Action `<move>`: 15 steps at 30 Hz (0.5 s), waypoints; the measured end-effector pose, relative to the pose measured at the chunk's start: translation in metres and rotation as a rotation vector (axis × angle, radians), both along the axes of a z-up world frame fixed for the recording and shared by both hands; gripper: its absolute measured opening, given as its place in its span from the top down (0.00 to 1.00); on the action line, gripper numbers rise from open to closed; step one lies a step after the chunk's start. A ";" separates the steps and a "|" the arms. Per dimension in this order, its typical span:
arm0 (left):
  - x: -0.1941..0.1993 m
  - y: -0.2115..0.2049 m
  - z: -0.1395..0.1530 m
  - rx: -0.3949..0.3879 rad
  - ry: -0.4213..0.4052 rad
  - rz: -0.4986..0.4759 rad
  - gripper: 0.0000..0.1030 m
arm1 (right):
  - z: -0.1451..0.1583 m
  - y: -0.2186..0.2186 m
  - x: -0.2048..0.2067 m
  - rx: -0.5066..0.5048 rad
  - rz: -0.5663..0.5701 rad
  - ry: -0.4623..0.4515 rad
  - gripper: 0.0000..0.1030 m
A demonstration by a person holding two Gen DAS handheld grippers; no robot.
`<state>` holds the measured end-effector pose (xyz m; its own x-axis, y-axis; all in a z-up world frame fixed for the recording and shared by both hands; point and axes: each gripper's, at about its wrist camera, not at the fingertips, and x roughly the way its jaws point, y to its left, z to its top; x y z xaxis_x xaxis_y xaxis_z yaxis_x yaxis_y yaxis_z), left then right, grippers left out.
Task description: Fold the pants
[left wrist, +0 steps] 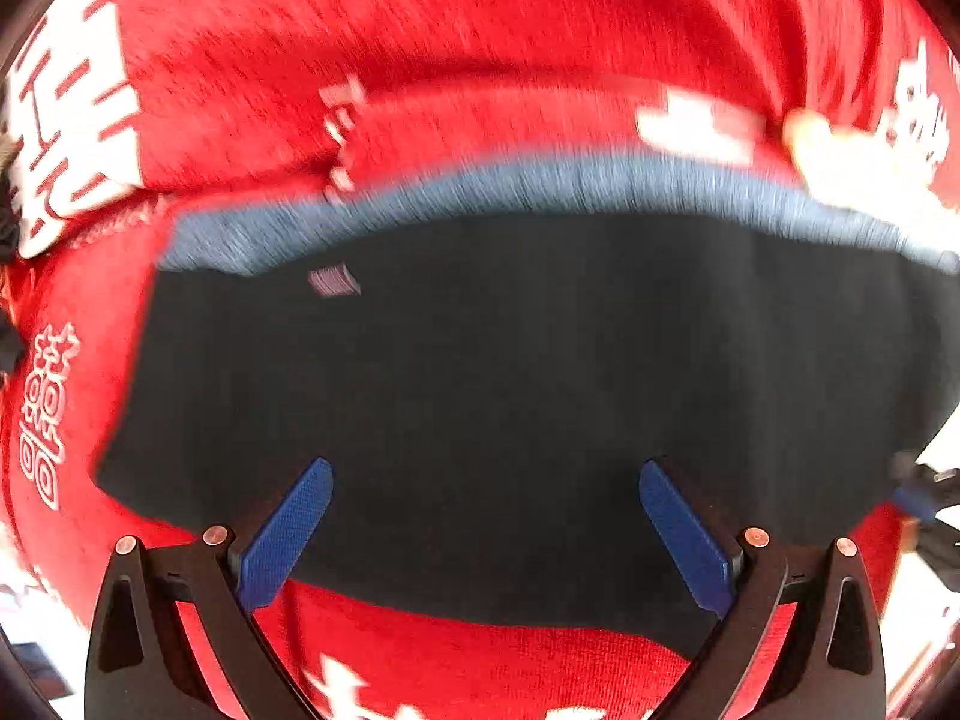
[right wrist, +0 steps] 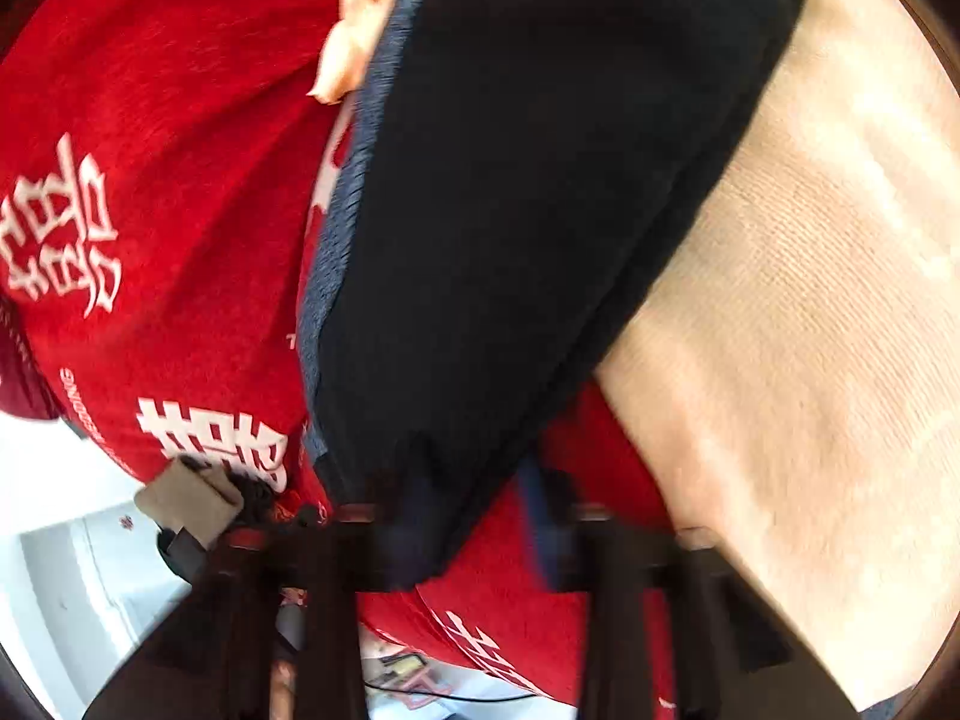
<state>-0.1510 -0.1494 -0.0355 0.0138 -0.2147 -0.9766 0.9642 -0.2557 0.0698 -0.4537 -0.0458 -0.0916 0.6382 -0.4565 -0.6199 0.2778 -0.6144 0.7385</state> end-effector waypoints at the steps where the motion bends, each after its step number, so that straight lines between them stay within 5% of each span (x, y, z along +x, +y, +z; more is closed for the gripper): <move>1: 0.006 0.005 -0.003 -0.022 0.035 0.047 0.00 | -0.003 0.004 -0.001 0.003 -0.019 -0.019 0.85; 5: 0.011 -0.002 0.007 0.047 0.014 0.074 0.00 | -0.001 0.023 -0.008 0.033 -0.031 0.000 0.85; 7: 0.000 -0.013 0.026 -0.014 0.034 0.030 0.00 | 0.015 0.028 -0.017 0.079 0.039 0.089 0.84; 10: -0.027 -0.044 0.041 -0.087 0.073 0.021 0.00 | 0.051 0.019 -0.023 -0.002 0.151 0.227 0.83; 15: -0.058 -0.102 0.018 -0.130 0.038 0.094 0.00 | 0.076 -0.056 -0.012 -0.112 0.340 0.400 0.83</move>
